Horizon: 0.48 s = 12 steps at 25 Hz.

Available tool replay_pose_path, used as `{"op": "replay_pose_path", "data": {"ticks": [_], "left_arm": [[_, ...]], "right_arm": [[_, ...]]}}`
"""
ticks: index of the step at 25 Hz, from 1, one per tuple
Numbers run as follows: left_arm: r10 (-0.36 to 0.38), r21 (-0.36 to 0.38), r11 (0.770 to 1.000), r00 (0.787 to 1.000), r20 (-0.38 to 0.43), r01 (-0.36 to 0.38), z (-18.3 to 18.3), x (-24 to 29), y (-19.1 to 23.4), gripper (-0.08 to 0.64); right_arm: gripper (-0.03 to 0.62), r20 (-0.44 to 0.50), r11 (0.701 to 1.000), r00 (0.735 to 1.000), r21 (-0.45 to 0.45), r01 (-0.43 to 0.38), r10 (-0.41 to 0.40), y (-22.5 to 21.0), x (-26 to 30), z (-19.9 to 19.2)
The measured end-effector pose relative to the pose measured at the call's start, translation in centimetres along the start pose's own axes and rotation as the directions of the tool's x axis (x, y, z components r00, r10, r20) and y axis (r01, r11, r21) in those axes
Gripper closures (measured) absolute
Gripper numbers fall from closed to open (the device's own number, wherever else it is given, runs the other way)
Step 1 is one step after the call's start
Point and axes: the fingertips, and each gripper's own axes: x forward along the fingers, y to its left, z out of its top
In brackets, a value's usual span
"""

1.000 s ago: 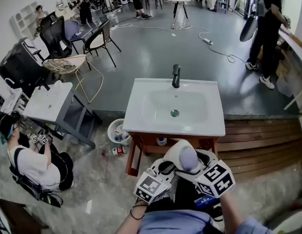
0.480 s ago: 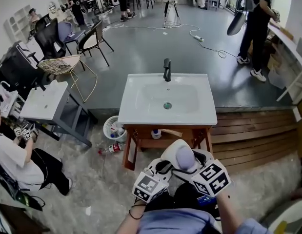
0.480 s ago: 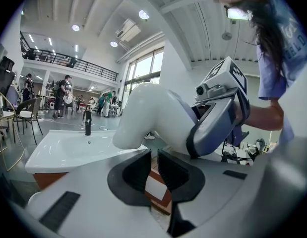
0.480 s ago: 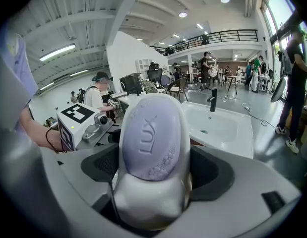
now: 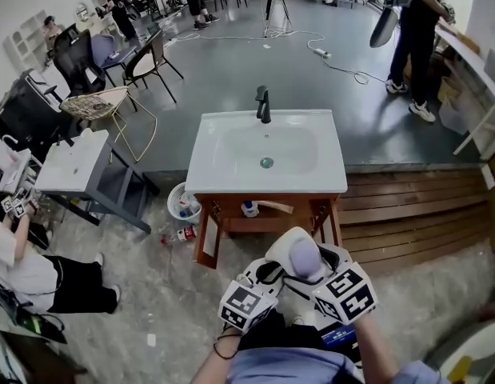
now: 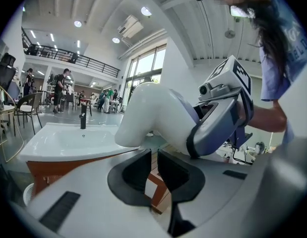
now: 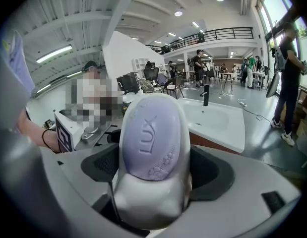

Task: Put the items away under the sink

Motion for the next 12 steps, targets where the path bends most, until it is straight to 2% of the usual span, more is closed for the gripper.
{"op": "replay_pose_path", "data": {"ticks": [12], "left_arm": [[-0.012, -0.018, 1.000, 0.997, -0.074, 0.010, -3.5, -0.1, -4.2, 0.525]], "right_arm": [[0.158, 0.018, 0.997, 1.000, 0.076, -0.004, 0.003, 1.1, -1.7, -5.2]]}}
